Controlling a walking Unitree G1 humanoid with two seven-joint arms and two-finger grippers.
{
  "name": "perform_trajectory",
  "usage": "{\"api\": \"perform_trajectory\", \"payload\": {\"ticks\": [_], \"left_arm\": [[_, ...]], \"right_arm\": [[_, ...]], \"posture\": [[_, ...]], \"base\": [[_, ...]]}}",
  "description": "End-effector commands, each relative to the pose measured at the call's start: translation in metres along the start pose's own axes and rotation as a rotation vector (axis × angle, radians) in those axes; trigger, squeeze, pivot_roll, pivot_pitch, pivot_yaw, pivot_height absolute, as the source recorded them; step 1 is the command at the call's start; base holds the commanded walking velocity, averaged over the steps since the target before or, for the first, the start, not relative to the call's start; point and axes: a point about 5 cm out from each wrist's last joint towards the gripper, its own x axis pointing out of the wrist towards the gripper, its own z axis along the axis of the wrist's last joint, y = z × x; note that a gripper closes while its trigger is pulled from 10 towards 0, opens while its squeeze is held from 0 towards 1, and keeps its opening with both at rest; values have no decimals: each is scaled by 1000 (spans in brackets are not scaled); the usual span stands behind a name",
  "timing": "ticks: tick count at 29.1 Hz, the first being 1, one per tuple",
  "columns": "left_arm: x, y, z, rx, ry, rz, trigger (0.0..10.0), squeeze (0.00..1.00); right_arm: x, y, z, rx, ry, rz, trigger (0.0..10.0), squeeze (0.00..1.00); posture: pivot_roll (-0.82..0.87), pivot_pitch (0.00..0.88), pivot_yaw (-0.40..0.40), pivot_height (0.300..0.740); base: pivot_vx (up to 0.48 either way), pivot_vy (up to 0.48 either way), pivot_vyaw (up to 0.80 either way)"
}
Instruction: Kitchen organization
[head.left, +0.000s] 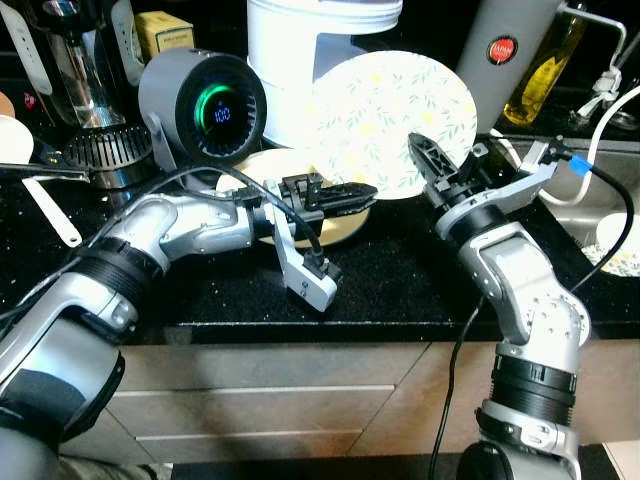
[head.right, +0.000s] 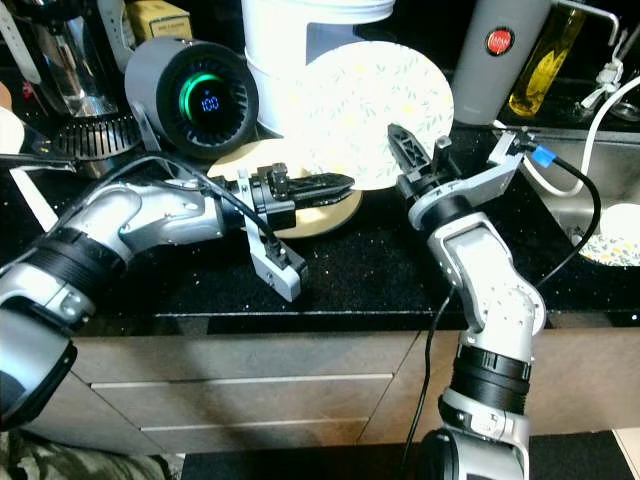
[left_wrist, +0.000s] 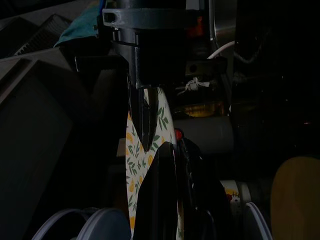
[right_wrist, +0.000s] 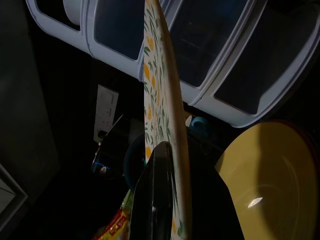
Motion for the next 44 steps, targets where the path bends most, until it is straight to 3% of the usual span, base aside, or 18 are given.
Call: {"api": "perform_trajectory", "payload": {"ticks": [1,3,4,6,7,8,9,10,13,14,16,18,20,23,27,35,39,44], "left_arm": [[4,2,5,15,-25,22,10000,0],[3,2,4,0,-13,31,10000,86],[3,2,3,-25,-4,41,10000,678],[3,3,3,-43,1,48,10000,678],[2,5,-1,-113,49,98,10000,1000],[1,6,-3,-152,73,121,10000,1000],[1,7,-4,-177,88,136,10000,1000],[-1,9,-1,-265,85,166,10000,0],[-10,12,11,-466,46,214,10000,0],[-21,4,24,-647,51,135,10000,0],[-33,-6,39,-831,48,8,10000,0],[-46,-15,46,-1209,134,-13,10000,0],[-50,-17,48,-1320,157,-10,10000,0],[-50,-16,18,-1577,373,365,10000,0],[-62,1,-6,-1547,513,725,10000,0],[-88,-20,4,-1535,746,765,10000,0],[-106,-34,-1,-1641,945,963,10000,0],[-98,-19,0,-1464,902,958,10000,0]], "right_arm": [[0,4,1,-13,-8,18,0,0],[0,4,1,-14,-13,24,0,0],[0,5,1,-12,-15,32,0,0],[0,5,1,-11,-17,37,0,0],[-1,2,0,-18,-13,17,3647,0],[-1,1,0,-23,-16,11,10000,0],[-1,0,1,-27,-19,8,10000,0],[-2,-1,2,-32,-35,8,10000,0],[-6,-1,10,-80,-85,11,10000,0],[-9,-1,19,-79,-146,24,10000,0],[-12,0,28,-179,-197,16,10000,0],[-17,-1,40,-422,-256,-56,10000,0],[-18,-1,42,-497,-264,-76,10000,0],[-25,-7,32,-943,-212,-196,10000,0],[-40,-22,11,-1180,-127,-257,10000,0],[-57,-40,4,-1268,-110,-326,10000,0],[-58,-35,9,-1320,-174,-313,10000,0],[-48,-24,8,-1369,-219,-260,10000,0]], "posture": [[105,54,-90,740],[107,48,-88,740],[107,48,-88,740],[107,48,-88,740],[109,41,-84,740],[109,41,-84,740],[109,41,-84,740],[108,41,-78,740],[108,41,-75,740],[111,45,-69,740],[111,44,-67,740],[113,49,-46,740],[113,49,-46,740],[105,57,-30,740],[95,65,-29,740],[91,71,-28,740],[91,74,-31,740],[96,66,-38,740]], "base": [[0,0,0],[0,0,0],[0,0,0],[0,0,0],[0,0,0],[0,0,0],[0,0,0],[0,0,0],[0,0,0],[0,0,0],[0,0,0],[0,0,0],[0,0,0],[0,0,0],[0,0,0],[0,0,0],[0,0,0],[0,0,0]]}}
